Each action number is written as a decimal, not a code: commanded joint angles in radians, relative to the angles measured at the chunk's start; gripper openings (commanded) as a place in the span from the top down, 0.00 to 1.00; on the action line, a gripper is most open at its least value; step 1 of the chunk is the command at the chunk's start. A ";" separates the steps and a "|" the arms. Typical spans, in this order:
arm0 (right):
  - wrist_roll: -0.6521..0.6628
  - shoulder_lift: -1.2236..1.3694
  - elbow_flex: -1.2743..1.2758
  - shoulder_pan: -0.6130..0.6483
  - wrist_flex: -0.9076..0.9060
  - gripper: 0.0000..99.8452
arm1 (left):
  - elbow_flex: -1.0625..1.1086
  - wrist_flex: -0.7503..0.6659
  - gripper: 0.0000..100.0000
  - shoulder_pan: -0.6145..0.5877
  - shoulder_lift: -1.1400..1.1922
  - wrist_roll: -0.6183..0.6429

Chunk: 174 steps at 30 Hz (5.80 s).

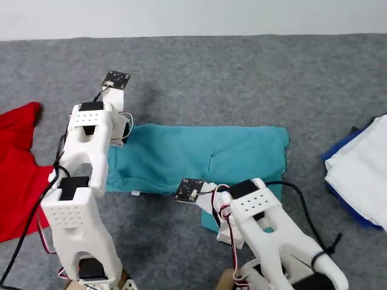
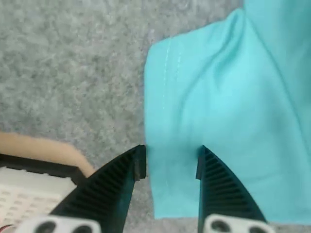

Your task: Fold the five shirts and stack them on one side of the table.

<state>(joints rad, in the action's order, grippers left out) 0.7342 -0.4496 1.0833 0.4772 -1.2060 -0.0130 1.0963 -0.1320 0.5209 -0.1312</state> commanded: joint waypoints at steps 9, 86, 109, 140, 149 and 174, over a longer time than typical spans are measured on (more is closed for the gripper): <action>0.009 0.240 -0.064 -0.044 0.090 0.84 | -0.004 -0.011 1.00 0.008 -0.064 0.009; -0.009 0.748 -1.152 -0.222 0.048 0.81 | 0.005 -0.012 1.00 0.008 -0.066 0.041; -0.008 0.567 -1.065 -0.082 -0.234 0.96 | 0.005 -0.014 1.00 0.008 -0.066 0.041; -0.011 0.475 -1.359 -0.019 -0.483 0.97 | -0.012 -0.015 1.00 -0.002 -0.066 0.052; -0.012 0.197 -1.352 -0.323 -0.581 0.97 | -0.160 0.262 1.00 -0.002 -0.233 0.123; 0.212 -0.633 -0.557 -1.133 -0.575 0.97 | -0.191 0.618 0.84 -0.060 -0.127 -0.189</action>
<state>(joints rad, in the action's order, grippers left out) 0.9091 -1.0065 0.5033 -0.6245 -1.7492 -0.1788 1.6747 -0.1918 0.3997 -0.2954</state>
